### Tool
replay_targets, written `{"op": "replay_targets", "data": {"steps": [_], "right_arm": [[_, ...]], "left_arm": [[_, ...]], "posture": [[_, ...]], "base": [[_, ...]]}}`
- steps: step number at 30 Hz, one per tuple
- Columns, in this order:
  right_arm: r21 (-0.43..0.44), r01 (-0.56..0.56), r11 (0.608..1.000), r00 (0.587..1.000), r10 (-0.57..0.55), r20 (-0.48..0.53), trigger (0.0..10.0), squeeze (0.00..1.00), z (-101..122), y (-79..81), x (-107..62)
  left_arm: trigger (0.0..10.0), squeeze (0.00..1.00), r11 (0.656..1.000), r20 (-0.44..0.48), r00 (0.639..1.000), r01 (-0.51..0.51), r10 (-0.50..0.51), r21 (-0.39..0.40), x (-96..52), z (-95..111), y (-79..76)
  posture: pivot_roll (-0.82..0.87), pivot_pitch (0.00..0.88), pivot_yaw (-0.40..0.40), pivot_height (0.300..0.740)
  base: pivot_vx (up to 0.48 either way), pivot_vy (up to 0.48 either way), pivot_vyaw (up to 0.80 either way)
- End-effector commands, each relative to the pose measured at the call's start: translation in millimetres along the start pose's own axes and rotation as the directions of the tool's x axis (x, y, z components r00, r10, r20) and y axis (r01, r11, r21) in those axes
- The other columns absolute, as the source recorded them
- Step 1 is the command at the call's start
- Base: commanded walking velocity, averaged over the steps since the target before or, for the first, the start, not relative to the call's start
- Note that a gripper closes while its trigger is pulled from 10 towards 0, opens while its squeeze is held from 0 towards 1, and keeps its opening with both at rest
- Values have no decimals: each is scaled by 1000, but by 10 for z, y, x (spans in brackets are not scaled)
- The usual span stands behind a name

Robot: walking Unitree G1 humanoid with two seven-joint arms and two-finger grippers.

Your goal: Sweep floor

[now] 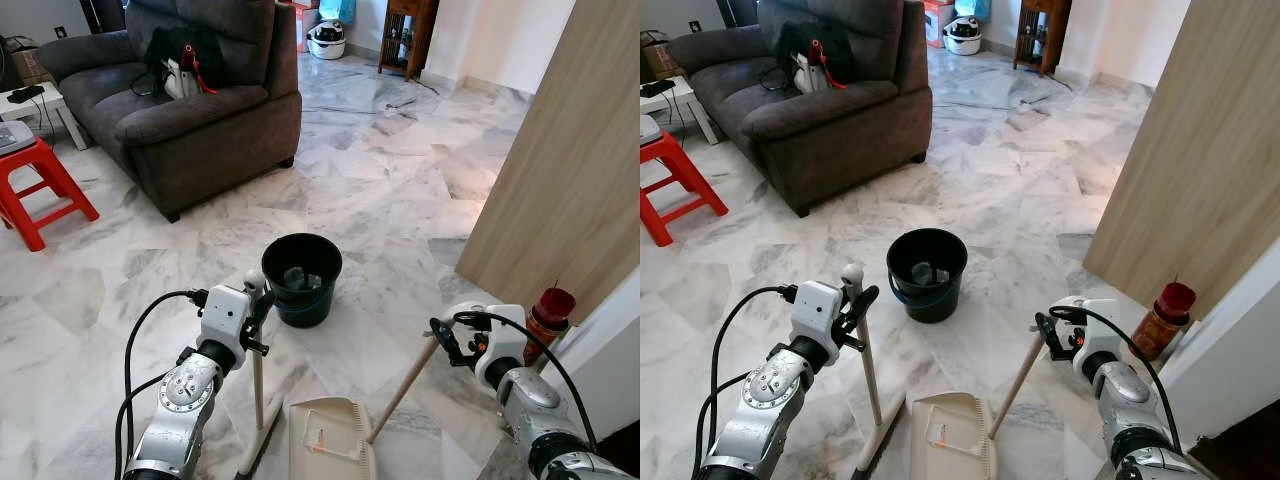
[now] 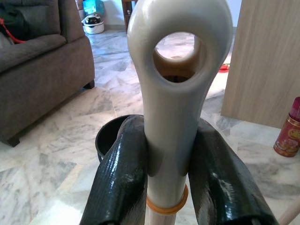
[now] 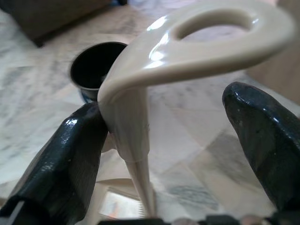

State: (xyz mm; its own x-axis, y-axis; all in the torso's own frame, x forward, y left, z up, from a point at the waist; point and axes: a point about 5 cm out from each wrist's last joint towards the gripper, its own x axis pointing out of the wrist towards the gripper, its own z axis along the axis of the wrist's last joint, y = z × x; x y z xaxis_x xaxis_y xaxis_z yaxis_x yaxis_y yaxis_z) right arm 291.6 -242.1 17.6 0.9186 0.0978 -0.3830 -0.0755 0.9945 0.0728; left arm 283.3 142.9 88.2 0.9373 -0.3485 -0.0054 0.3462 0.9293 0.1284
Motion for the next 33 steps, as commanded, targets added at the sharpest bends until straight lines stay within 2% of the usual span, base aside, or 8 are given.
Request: {"op": "replay_targets", "data": {"steps": [1, 13, 22, 26, 30, 33], "right_arm": [[-31, 45, 999, 999, -45, -8, 10000, 0, 10, -43, -6], [43, 229, 972, 972, -231, 41, 10000, 0, 8, -145, -48], [64, 223, 973, 973, -226, 41, 10000, 0, -26, -97, -44], [66, 184, 981, 982, -187, 36, 10000, 0, -32, -55, -31], [50, 212, 976, 977, -212, 6, 10000, 0, -52, -69, -29], [102, 226, 969, 973, -229, 20, 10000, 0, -36, -49, -15]], "left_arm": [[10000, 0, 1000, 32, 999, 4, -5, 18, 37, 85, 12], [10000, 0, 1000, 32, 999, 2, -3, 11, 51, 81, 2], [10000, 0, 1000, 32, 999, 3, -3, 13, 54, 78, 1], [10000, 0, 1000, 33, 999, 6, -6, 13, 55, 77, -1], [10000, 0, 1000, 33, 999, 9, -9, 13, 56, 76, -2], [10000, 0, 1000, 32, 999, 11, -11, 11, 60, 74, -7]], "posture": [[121, 0, -7, 740], [106, 0, -8, 740], [108, 0, -8, 740], [106, 0, -8, 740], [104, 0, -8, 740], [104, 0, -9, 740]], "base": [[0, 0, 0], [0, 0, 0], [0, 0, 0], [0, 0, 0], [0, 0, 0], [0, 0, 0]]}}
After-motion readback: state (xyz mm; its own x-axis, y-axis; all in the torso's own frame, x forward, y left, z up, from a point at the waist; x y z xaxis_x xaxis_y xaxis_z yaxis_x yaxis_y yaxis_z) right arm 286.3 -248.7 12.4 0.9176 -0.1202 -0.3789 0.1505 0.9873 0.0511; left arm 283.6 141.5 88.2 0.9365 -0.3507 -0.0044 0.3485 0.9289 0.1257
